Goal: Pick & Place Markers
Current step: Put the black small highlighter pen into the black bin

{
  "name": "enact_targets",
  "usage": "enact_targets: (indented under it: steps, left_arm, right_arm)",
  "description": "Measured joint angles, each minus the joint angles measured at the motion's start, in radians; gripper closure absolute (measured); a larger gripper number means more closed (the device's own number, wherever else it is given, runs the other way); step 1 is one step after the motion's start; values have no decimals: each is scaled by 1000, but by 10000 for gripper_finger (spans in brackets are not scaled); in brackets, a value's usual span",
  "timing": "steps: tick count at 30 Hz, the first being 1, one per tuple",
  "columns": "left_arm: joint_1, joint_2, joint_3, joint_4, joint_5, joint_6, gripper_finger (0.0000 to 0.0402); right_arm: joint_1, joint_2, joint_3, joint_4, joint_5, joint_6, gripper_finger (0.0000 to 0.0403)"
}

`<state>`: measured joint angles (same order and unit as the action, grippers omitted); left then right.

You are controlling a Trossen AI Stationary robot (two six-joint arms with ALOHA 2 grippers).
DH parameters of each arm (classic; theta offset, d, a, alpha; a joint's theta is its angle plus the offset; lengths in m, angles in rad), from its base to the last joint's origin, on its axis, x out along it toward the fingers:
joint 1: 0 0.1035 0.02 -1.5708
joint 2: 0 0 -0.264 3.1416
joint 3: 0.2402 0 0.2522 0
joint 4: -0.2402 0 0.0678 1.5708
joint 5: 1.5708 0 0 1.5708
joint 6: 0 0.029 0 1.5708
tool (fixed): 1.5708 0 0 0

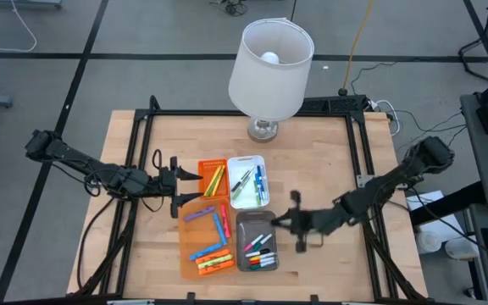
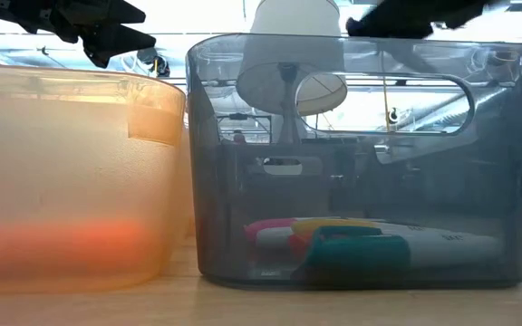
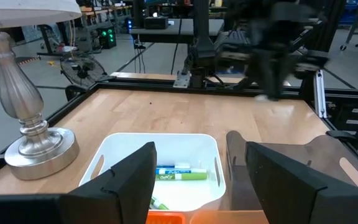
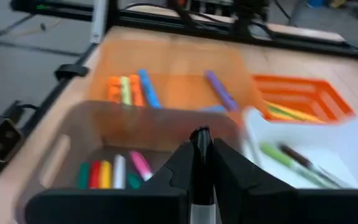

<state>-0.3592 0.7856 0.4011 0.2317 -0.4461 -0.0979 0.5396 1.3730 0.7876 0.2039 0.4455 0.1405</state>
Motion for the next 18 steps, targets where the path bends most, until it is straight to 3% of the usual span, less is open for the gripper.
enact_targets:
  steps: [5,8,12,18]
  left_arm:
    - [0,0,0,-1,0,-3,151]
    - [0,0,0,-3,0,-10,151]
    - [0,0,0,-12,0,-10,151]
    - [0,0,0,-20,0,-11,151]
  right_arm:
    - [35,195,196,-74,-9,-56,375]
    - [23,290,273,-120,-97,-50,377]
    - [-3,383,308,-91,-213,-49,377]
    - [-48,432,310,-109,-213,11,334]
